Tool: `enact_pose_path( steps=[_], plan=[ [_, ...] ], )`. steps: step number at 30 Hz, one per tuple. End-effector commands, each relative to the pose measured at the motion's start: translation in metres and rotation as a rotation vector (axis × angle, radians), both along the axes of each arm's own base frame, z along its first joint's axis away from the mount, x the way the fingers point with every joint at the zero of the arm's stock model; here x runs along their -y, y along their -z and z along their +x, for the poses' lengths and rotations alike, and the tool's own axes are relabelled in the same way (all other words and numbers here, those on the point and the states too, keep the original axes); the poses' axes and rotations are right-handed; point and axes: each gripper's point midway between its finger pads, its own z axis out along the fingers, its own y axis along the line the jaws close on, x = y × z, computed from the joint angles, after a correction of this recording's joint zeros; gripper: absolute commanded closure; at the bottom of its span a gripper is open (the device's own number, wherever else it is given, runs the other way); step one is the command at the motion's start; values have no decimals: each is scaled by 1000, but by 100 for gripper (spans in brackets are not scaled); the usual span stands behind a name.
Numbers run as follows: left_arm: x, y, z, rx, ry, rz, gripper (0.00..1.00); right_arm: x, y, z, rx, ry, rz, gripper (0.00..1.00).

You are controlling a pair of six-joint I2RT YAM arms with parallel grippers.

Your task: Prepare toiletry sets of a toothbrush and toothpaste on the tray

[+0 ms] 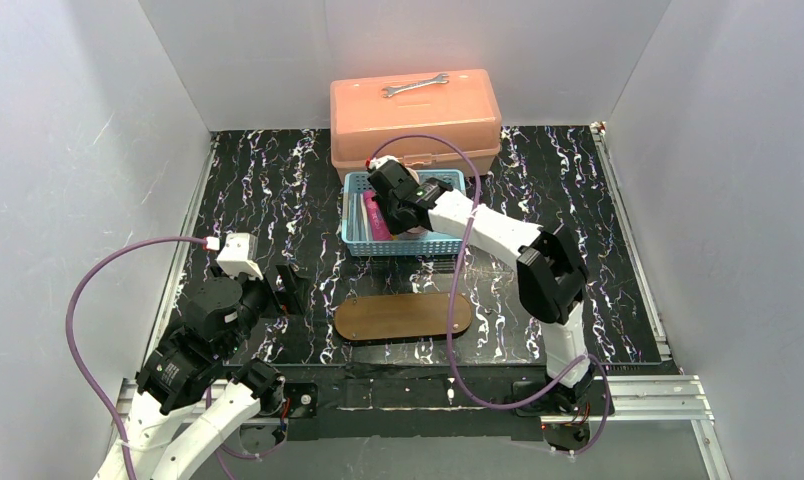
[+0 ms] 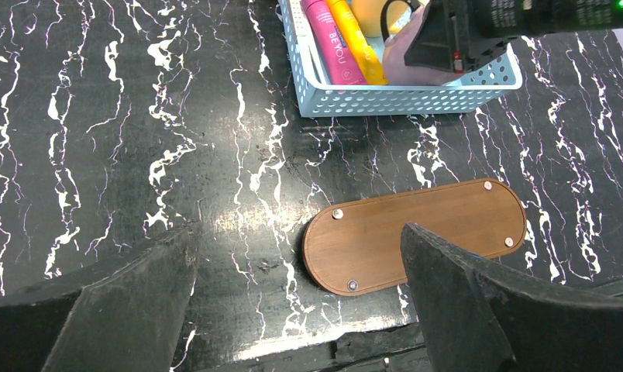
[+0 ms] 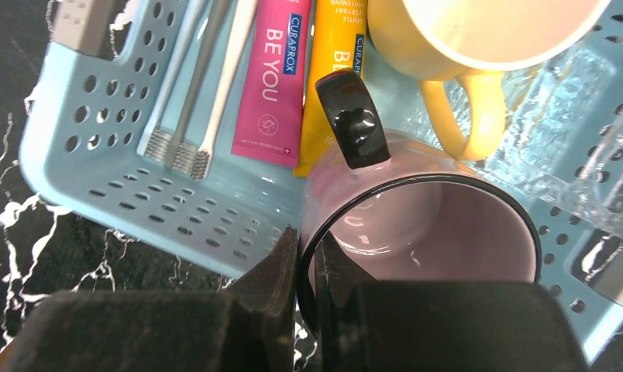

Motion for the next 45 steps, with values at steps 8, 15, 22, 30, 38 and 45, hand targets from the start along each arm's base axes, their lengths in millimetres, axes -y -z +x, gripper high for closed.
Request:
enact_pose_path(
  steps=[8,15,22,30,38,45],
  plan=[
    [-6,3,1,0,-29,22,1,-16,-130,-13,198,-113,153,99],
    [-14,4,2,-4,-73,32,1,-23,-138,-41,172,-237,140,99],
    [-34,3,4,5,-192,44,1,-36,-134,-80,118,-409,107,99],
    [-74,2,0,27,-429,53,1,-56,-119,-131,73,-600,58,99],
    [-117,-1,-13,76,-682,37,1,-77,-99,-175,24,-737,53,99],
    [-149,-3,-32,94,-874,35,1,-91,-78,-206,-12,-817,31,99]
  ],
)
